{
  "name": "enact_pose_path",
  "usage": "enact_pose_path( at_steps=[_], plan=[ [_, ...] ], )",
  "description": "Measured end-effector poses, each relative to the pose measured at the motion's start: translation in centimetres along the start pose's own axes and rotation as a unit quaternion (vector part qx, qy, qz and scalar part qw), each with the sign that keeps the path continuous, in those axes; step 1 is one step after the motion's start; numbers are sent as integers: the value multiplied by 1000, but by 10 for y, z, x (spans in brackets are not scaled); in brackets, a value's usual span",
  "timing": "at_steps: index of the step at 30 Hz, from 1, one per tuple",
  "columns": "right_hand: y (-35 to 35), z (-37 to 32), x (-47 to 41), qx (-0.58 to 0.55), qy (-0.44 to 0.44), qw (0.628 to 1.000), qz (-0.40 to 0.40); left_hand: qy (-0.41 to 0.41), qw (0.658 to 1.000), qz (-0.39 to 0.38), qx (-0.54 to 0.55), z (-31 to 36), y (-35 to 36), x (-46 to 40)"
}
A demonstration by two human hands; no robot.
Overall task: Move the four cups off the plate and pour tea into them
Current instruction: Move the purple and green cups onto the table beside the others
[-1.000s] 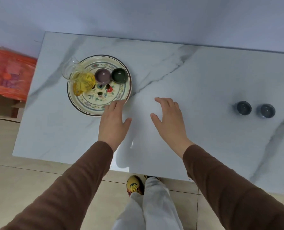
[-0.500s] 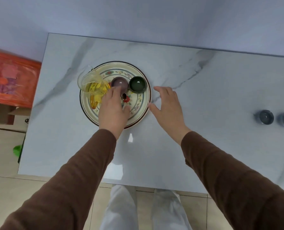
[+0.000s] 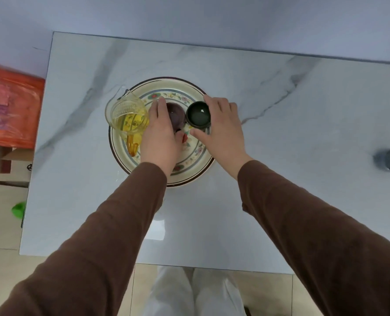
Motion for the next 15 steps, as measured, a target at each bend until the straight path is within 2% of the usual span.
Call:
enact_pose_path(
  at_steps=[7, 15],
  plan=[
    [4, 4, -5, -11, -11, 1000, 12, -12, 1000, 8, -5, 3, 1, -5],
    [-24, 14, 17, -122, 30, 992, 26, -5, 1000, 18, 9, 18, -7, 13]
  ],
)
Point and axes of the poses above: each hand's wrist, its own x-axis away from the middle knuckle, its own y-axis out of the palm, z = x × y, the point moved 2 cm from there along -x, towards the middle knuckle, and after that the axes turned 5 degrees about y, right-handed, at the moved point
